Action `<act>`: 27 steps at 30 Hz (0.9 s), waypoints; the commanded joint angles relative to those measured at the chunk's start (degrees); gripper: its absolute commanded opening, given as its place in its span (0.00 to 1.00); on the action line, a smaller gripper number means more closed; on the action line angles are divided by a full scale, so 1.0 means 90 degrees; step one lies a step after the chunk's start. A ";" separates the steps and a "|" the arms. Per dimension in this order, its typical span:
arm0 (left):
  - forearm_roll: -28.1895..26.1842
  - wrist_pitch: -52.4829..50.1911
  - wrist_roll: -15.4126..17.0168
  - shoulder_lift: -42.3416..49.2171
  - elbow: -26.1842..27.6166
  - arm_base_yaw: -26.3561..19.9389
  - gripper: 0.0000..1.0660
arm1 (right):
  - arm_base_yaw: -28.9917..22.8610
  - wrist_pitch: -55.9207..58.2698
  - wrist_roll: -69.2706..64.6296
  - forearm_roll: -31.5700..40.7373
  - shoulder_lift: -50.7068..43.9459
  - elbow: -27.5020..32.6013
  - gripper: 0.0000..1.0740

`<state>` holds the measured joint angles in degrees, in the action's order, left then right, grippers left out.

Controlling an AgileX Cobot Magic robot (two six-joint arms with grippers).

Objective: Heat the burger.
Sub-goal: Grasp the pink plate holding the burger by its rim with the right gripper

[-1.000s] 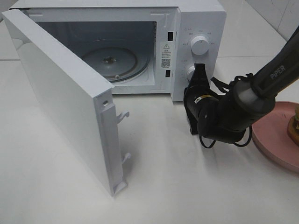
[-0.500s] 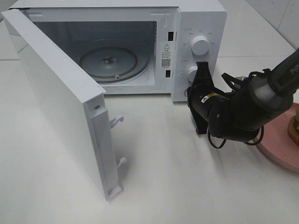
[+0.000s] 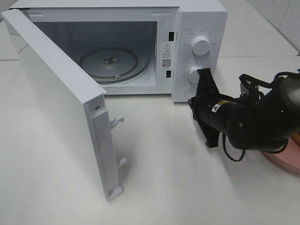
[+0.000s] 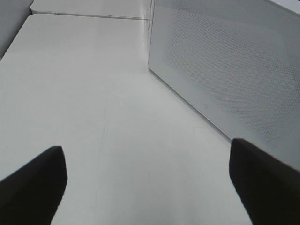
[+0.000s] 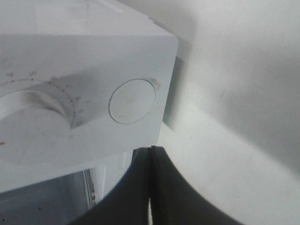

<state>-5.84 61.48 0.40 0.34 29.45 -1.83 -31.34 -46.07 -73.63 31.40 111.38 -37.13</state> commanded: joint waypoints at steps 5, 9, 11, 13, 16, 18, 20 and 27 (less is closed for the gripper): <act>-0.0045 -0.0013 0.0006 0.0006 0.0006 0.0006 0.81 | -0.0019 0.0700 0.0350 -0.0821 -0.0783 0.0497 0.00; -0.0045 -0.0013 0.0006 0.0006 0.0006 0.0006 0.81 | -0.0019 0.1502 0.0980 -0.1019 -0.1267 0.0668 0.00; -0.0045 -0.0013 0.0006 0.0006 0.0006 0.0006 0.81 | -0.0006 0.1623 0.1127 -0.1019 -0.1343 0.0681 0.00; -0.0045 -0.0013 0.0006 0.0006 0.0006 0.0006 0.81 | 0.0000 0.1986 0.1515 -0.1019 -0.1541 0.0681 0.00; -0.0045 -0.0013 0.0006 0.0006 0.0006 0.0006 0.81 | 0.0000 0.2419 0.2152 -0.1019 -0.1795 0.0681 0.00; -0.0045 -0.0013 0.0006 0.0006 0.0006 0.0006 0.81 | 0.0000 0.2769 0.2604 -0.1019 -0.1954 0.0675 0.00; -0.0045 -0.0013 0.0006 0.0006 0.0006 0.0006 0.81 | 0.0000 0.3145 0.2986 -0.1019 -0.2082 0.0675 0.01; -0.0045 -0.0013 0.0006 0.0006 0.0006 0.0006 0.81 | 0.0000 0.4947 0.5443 -0.1146 -0.2483 0.0388 0.01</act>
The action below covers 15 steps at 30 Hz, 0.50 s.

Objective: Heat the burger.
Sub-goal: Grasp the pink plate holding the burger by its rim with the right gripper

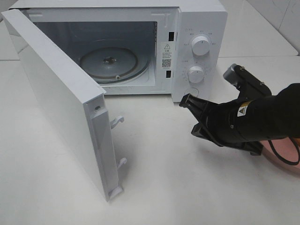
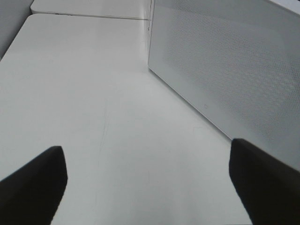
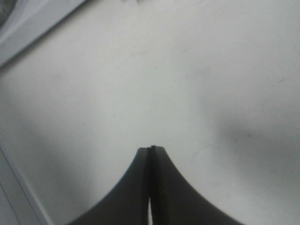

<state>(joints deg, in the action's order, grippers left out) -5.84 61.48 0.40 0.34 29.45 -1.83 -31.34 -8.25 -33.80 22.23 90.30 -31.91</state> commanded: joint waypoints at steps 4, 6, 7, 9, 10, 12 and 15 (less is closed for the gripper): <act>-0.0045 -0.0013 0.0006 0.0006 0.0006 0.0006 0.81 | 0.0000 0.1636 0.2024 -0.0210 -0.0140 -0.0484 0.02; -0.0045 -0.0013 0.0006 0.0006 0.0006 0.0006 0.81 | 0.0000 0.2368 0.2884 -0.0376 -0.0140 -0.0758 0.03; -0.0045 -0.0013 0.0006 0.0006 0.0006 0.0006 0.81 | 0.0000 0.2368 0.2884 -0.0376 -0.0140 -0.0758 0.03; -0.0045 -0.0013 0.0006 0.0006 0.0006 0.0006 0.81 | 0.0000 0.2750 0.3444 -0.0547 -0.0140 -0.0955 0.04; -0.0045 -0.0013 0.0006 0.0006 0.0006 0.0006 0.81 | 0.0000 0.2928 0.3756 -0.0630 -0.0140 -0.1038 0.04; -0.0045 -0.0013 0.0006 0.0006 0.0006 0.0006 0.81 | 0.0000 0.3253 0.4214 -0.0815 -0.0140 -0.1184 0.04; -0.0045 -0.0013 0.0006 0.0006 0.0006 0.0006 0.81 | 0.0000 0.3890 0.4386 -0.1299 -0.0140 -0.1432 0.05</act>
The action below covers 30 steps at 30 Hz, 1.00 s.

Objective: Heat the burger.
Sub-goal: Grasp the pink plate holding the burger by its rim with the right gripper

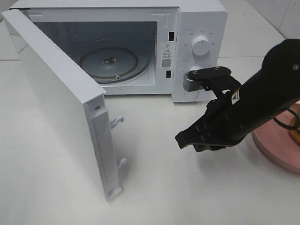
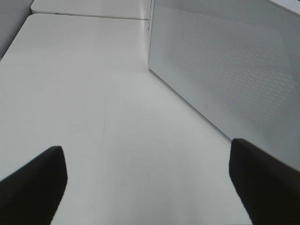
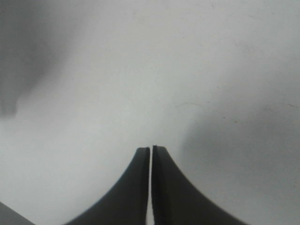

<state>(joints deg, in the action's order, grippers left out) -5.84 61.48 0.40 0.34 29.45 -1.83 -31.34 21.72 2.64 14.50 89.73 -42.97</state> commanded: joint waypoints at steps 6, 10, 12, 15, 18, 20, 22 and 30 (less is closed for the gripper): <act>-0.0045 -0.0013 0.0006 0.0006 0.0006 0.0006 0.81 | 0.0191 0.1732 0.0236 -0.0987 -0.0076 -0.0675 0.09; -0.0045 -0.0013 0.0006 0.0006 0.0006 0.0006 0.81 | 0.0630 0.2260 0.0236 -0.1197 -0.0076 -0.0942 0.19; -0.0045 -0.0013 0.0006 0.0006 0.0006 0.0006 0.81 | 0.0802 0.2375 0.0236 -0.1261 -0.0089 -0.1019 0.28; -0.0045 -0.0013 0.0006 0.0006 0.0006 0.0006 0.81 | 0.1050 0.2381 0.0223 -0.1350 -0.0166 -0.1044 0.47; -0.0045 -0.0013 0.0006 0.0006 0.0006 0.0006 0.81 | 0.1337 0.2381 0.0229 -0.1496 -0.0242 -0.1044 0.70; -0.0045 -0.0013 0.0006 0.0006 0.0006 0.0006 0.81 | 0.1439 0.2387 0.0229 -0.1560 -0.0248 -0.1044 0.77; -0.0045 -0.0013 0.0006 0.0006 0.0006 0.0006 0.81 | 0.1630 0.2387 0.0229 -0.1674 -0.0242 -0.1044 0.87; -0.0045 -0.0013 0.0006 0.0006 0.0006 0.0006 0.81 | 0.2082 0.2266 0.0191 -0.1776 -0.0070 -0.1044 0.89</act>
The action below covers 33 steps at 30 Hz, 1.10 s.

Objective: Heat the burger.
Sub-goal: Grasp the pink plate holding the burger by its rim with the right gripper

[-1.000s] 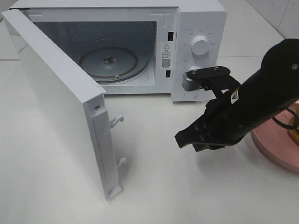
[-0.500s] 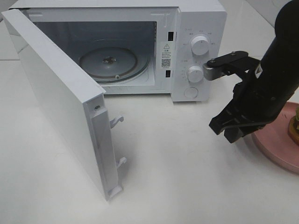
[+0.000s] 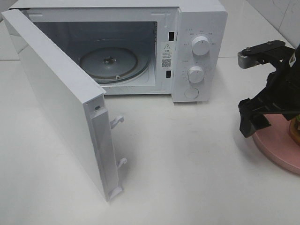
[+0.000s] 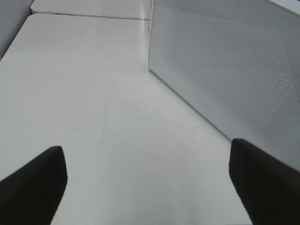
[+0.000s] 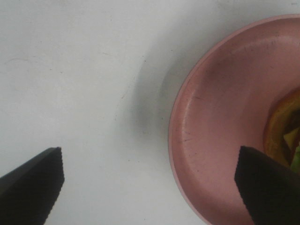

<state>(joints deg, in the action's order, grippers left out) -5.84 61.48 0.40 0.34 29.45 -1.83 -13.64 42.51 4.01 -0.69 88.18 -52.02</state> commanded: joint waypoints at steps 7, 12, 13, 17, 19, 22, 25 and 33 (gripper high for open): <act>-0.0045 -0.0013 0.0006 0.0006 0.0006 0.0006 0.81 | 0.0255 -0.0312 -0.0108 -0.0153 0.0668 -0.0038 0.87; -0.0045 -0.0013 0.0006 0.0006 0.0006 0.0006 0.81 | 0.0255 -0.0738 -0.0446 -0.0344 0.0993 -0.0038 0.86; -0.0045 -0.0013 0.0006 0.0006 0.0006 0.0006 0.81 | 0.0255 -0.0738 -0.0446 -0.0344 0.0993 -0.0038 0.86; -0.0045 -0.0013 0.0006 0.0006 0.0006 0.0006 0.81 | 0.0255 -0.0879 -0.0847 -0.0732 0.1286 -0.0038 0.84; -0.0045 -0.0013 0.0006 0.0006 0.0006 0.0006 0.81 | 0.0255 -0.0923 -0.0904 -0.0751 0.1388 -0.0038 0.84; -0.0045 -0.0013 0.0006 0.0006 0.0006 0.0006 0.81 | 0.0255 -0.1006 -0.0917 -0.0751 0.1572 -0.0038 0.83; -0.0045 -0.0013 0.0006 0.0006 0.0006 0.0006 0.81 | 0.0255 -0.1050 -0.0923 -0.0751 0.1751 -0.0038 0.83; -0.0045 -0.0013 0.0006 0.0006 0.0006 0.0006 0.81 | 0.0255 -0.1273 -0.0923 -0.0802 0.2120 -0.0038 0.80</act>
<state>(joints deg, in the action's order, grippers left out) -5.84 61.48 0.40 0.34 29.45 -1.83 -11.63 31.23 -3.84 -7.39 106.97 -52.02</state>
